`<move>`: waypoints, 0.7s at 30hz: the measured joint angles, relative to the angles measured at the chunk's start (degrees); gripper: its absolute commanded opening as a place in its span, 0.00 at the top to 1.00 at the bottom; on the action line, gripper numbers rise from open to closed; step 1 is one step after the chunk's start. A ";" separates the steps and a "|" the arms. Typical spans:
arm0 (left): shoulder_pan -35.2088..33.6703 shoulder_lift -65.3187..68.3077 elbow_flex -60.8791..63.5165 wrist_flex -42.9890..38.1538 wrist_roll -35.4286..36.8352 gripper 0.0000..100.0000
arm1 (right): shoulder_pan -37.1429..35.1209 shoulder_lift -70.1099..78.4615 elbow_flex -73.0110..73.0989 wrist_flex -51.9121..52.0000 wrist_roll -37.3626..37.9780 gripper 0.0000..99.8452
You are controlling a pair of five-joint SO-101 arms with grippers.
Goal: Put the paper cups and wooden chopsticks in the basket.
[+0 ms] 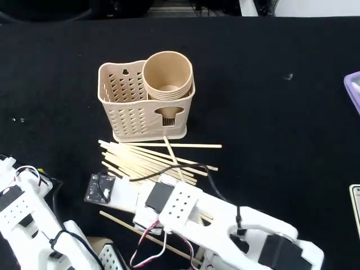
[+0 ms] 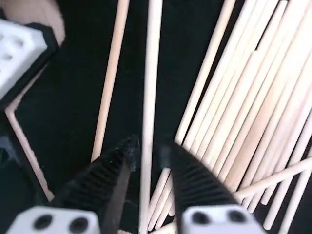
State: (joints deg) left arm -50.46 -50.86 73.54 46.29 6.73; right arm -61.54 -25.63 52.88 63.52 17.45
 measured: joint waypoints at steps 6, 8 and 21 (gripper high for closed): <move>0.00 0.00 0.00 0.00 0.00 0.79 | -3.96 0.00 1.32 0.18 0.09 0.78; 0.00 0.00 0.00 0.00 0.00 0.79 | -7.74 0.00 1.32 0.18 0.09 0.78; -4.92 0.00 -0.53 0.00 2.11 0.79 | -12.66 2.11 3.34 -7.38 -6.33 0.70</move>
State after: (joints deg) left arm -55.38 -50.86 73.01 46.29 8.84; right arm -74.20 -23.52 56.22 56.13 11.12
